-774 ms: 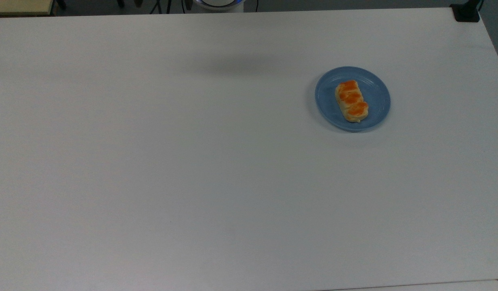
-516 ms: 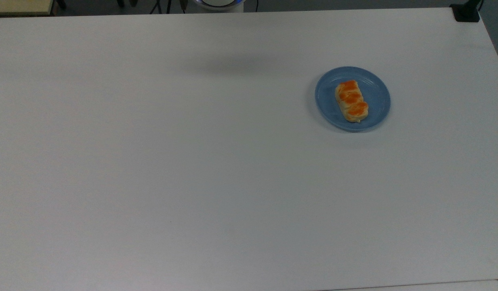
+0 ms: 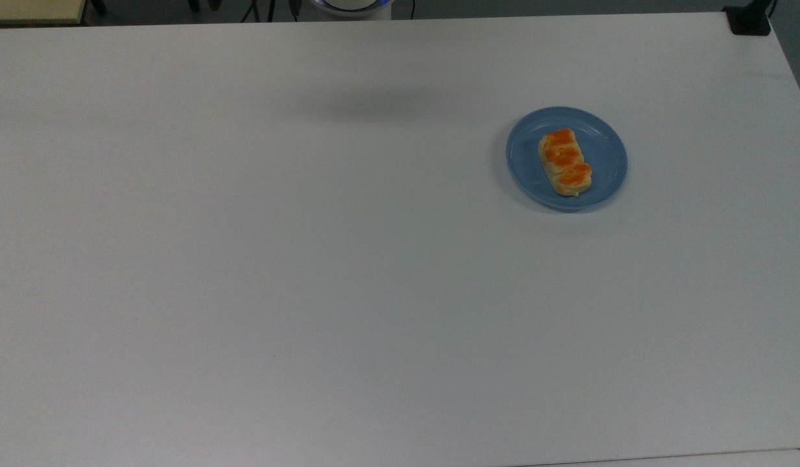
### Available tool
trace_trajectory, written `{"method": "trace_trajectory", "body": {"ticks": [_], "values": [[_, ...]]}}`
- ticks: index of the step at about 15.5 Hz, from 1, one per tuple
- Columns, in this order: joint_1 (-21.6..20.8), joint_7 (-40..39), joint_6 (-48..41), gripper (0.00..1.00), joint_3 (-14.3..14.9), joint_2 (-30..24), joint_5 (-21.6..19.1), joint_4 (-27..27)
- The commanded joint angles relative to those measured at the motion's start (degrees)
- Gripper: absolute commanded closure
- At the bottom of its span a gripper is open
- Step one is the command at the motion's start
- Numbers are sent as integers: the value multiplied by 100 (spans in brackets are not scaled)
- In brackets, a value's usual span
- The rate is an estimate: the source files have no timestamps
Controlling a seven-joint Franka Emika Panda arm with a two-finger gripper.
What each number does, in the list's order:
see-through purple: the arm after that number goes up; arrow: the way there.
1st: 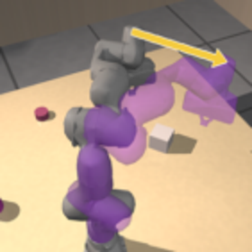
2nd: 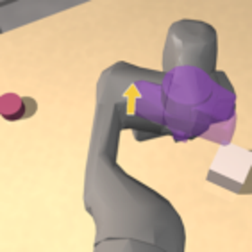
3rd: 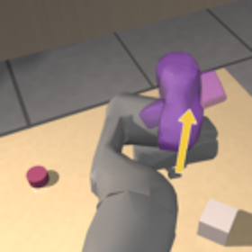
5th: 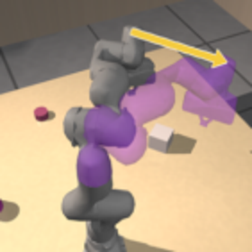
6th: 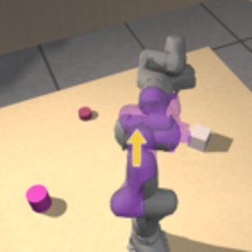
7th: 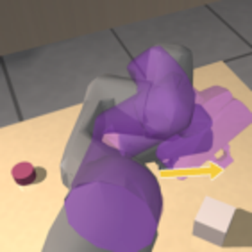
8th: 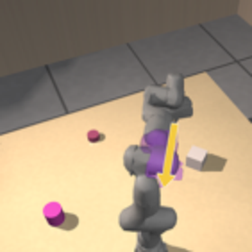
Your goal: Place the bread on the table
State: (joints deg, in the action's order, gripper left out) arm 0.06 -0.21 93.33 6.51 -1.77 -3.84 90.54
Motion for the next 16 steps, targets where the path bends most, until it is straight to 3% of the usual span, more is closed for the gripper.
{"method": "trace_trajectory", "body": {"ticks": [1,7,16], "values": [[-85,-14,-104,0,-79,10,-108,16],[-611,354,-122,0,-343,168,-46,104],[-2219,821,350,0,-431,1047,-46,314]]}}
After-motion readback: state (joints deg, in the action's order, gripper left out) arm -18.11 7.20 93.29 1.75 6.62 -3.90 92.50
